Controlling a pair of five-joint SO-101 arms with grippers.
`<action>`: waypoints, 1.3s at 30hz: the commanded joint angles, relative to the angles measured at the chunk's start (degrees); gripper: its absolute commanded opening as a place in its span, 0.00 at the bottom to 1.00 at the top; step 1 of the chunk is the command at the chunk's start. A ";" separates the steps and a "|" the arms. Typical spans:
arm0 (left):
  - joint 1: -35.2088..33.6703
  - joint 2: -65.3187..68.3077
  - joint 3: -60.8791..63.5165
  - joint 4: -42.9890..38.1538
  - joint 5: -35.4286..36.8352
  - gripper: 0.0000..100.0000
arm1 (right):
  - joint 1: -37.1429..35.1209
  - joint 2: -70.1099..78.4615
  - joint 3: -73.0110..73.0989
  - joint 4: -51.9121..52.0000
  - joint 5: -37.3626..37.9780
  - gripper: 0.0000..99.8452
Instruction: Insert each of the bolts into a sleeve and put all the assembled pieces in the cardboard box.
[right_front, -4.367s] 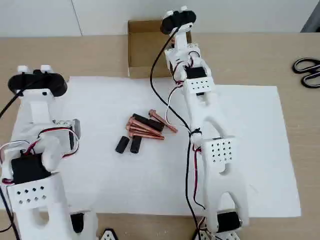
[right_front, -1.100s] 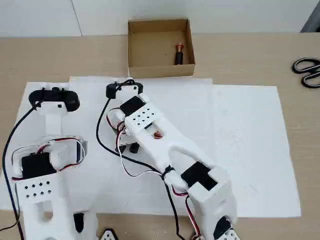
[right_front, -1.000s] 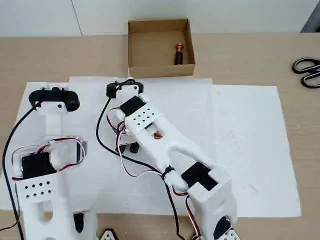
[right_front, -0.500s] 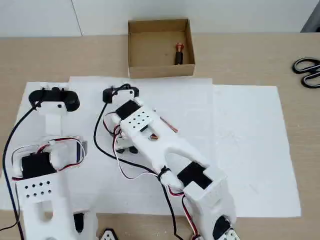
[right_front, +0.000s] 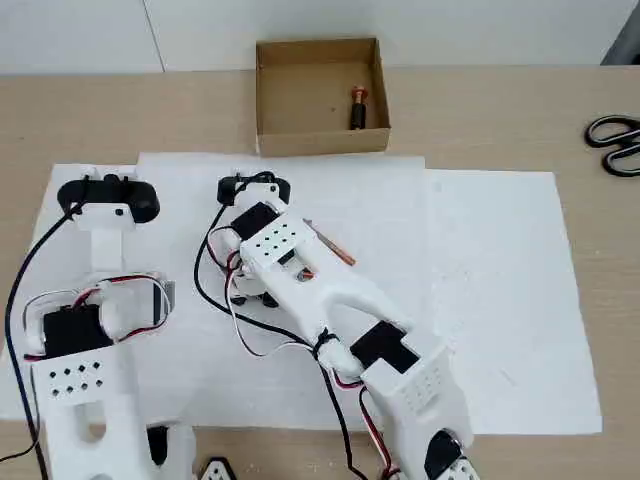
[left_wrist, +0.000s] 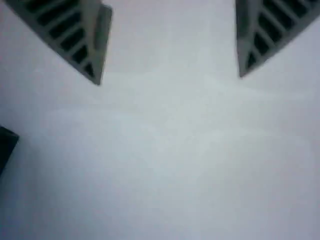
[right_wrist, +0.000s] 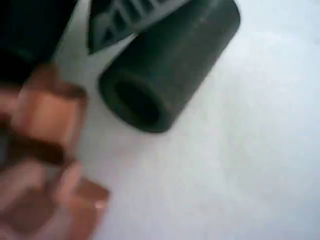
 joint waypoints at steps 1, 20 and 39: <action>0.18 -1.14 -0.22 -0.18 -0.26 0.17 | -0.40 -0.13 -0.26 -0.57 0.09 0.08; 0.18 -1.14 -0.40 -0.09 -0.35 0.17 | -0.13 -11.56 -5.80 15.60 6.15 0.00; 6.07 -0.53 -6.73 -2.55 7.12 0.17 | 27.47 -30.02 -6.68 15.78 23.30 0.00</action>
